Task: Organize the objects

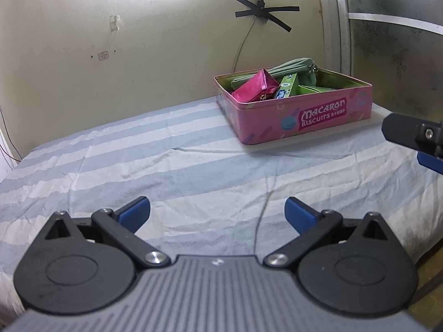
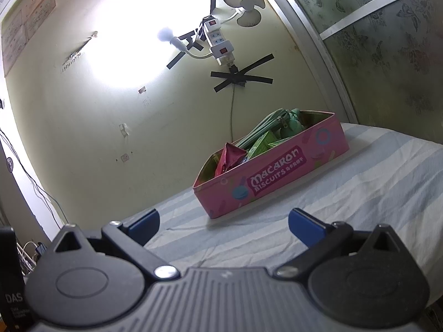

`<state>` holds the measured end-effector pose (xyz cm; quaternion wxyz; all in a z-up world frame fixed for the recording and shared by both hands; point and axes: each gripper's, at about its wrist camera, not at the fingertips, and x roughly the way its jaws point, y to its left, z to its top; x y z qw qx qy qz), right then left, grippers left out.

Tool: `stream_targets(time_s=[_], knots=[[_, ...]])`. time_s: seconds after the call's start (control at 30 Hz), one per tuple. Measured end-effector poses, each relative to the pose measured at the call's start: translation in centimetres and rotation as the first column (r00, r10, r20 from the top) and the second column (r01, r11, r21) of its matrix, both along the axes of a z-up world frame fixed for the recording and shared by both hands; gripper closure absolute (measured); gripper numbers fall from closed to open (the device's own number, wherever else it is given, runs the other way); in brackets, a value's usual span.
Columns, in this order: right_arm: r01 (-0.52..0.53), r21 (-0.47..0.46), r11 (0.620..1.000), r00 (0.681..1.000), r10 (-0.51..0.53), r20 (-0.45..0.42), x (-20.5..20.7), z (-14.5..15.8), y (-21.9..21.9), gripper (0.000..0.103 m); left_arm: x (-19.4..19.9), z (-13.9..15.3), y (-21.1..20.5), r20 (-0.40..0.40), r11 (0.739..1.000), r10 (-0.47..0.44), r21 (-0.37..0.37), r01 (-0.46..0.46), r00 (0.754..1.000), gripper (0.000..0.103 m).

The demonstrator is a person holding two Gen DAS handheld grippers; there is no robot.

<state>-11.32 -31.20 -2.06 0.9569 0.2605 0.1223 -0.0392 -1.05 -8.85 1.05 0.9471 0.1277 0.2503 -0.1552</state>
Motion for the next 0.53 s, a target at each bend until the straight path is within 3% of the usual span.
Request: stream_targets(time_s=[0.53], knots=[[0.0, -0.003, 1.0, 1.0, 0.0, -0.01, 0.03, -0.36, 0.31, 0.0, -0.01, -0.2, -0.18, 0.001, 1.0, 0.001, 0.001, -0.001, 1.0, 0.0]])
